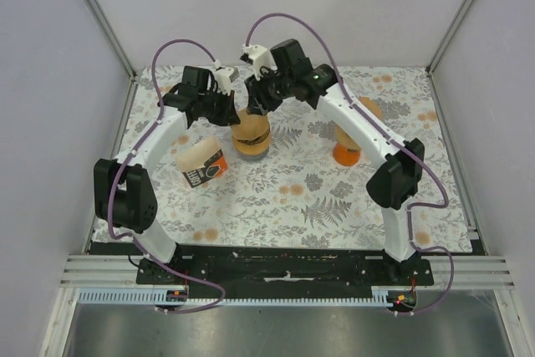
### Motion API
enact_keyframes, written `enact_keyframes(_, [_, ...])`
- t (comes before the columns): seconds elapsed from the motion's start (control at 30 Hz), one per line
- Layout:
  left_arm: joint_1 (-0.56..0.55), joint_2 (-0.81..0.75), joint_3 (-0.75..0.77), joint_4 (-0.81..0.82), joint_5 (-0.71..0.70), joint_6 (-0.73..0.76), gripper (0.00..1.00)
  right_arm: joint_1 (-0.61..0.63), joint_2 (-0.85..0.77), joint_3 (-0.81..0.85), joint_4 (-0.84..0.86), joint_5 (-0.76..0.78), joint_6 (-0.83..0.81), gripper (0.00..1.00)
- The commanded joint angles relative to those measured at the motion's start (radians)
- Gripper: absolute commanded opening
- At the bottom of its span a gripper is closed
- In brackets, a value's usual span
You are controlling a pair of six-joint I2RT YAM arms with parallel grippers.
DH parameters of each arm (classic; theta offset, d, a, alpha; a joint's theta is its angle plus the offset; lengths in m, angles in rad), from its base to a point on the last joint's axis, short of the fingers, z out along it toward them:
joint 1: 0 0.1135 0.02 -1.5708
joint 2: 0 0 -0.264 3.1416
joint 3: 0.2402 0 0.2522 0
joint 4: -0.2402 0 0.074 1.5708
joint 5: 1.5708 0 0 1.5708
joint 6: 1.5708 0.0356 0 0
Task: Place the coffee filter in the dripper
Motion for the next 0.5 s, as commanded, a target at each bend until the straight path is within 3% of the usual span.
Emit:
enact_keyframes(0.0, [-0.024, -0.005, 0.001, -0.049, -0.029, 0.096, 0.02, -0.04, -0.081, -0.013, 0.095, -0.064, -0.057, 0.53])
enact_keyframes(0.07, [-0.03, -0.002, 0.002, -0.057, -0.032, 0.102, 0.02, -0.058, -0.055, -0.002, 0.096, -0.03, -0.049, 0.65])
enact_keyframes(0.17, [-0.03, -0.002, 0.002, -0.06, -0.034, 0.101, 0.02, -0.076, -0.012, 0.009, 0.096, -0.007, -0.028, 0.72])
enact_keyframes(0.47, [-0.03, 0.0, -0.001, -0.062, -0.013, 0.096, 0.02, -0.081, 0.088, -0.014, 0.125, -0.119, -0.052, 0.76])
